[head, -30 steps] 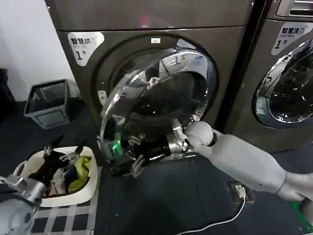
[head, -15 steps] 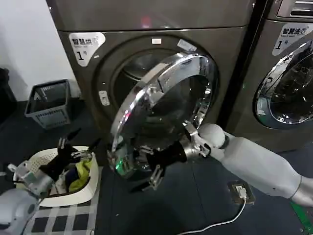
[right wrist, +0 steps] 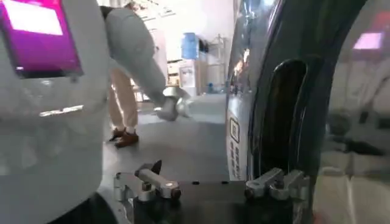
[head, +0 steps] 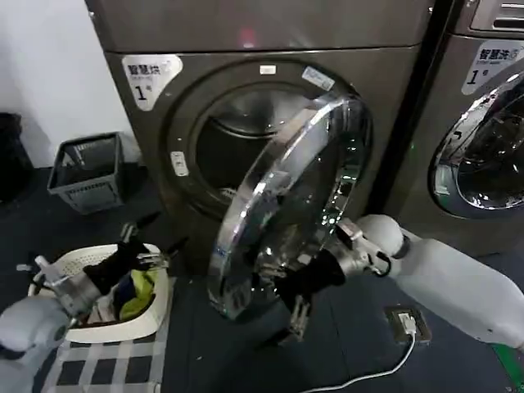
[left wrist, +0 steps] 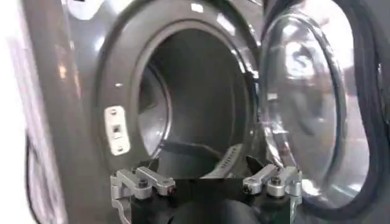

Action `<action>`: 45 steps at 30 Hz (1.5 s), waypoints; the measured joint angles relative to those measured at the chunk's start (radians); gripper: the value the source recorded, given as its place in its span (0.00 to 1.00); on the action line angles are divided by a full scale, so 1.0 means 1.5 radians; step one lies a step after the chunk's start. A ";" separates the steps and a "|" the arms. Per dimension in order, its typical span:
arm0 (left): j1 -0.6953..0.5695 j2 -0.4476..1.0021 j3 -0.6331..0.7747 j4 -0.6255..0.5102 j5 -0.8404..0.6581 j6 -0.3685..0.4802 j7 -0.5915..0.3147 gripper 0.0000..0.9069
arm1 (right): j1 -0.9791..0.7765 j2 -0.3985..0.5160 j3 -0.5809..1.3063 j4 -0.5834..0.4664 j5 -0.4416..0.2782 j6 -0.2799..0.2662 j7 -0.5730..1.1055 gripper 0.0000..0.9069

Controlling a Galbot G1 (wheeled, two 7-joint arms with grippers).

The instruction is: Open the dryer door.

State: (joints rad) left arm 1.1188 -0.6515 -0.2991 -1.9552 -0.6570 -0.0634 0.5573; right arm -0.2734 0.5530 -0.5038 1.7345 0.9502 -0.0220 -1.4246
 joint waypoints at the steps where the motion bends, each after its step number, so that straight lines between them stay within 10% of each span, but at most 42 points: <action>1: -0.009 -0.001 0.011 -0.001 0.004 0.000 0.002 1.00 | -0.011 -0.007 0.011 0.001 -0.001 0.002 0.000 1.00; 23: -0.146 -0.048 0.186 -0.026 0.076 -0.009 0.008 1.00 | -0.424 -0.147 0.471 -0.155 -0.055 0.172 0.145 1.00; 45: -0.184 -0.116 0.256 -0.035 0.118 0.005 -0.016 1.00 | -0.863 0.061 1.092 -0.436 -0.192 0.261 0.430 1.00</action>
State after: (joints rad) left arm 0.8427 -0.8256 0.0844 -2.0073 -0.4801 -0.0554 0.5337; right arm -1.5681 0.6450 1.1340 1.0808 0.6616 0.3697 -0.7799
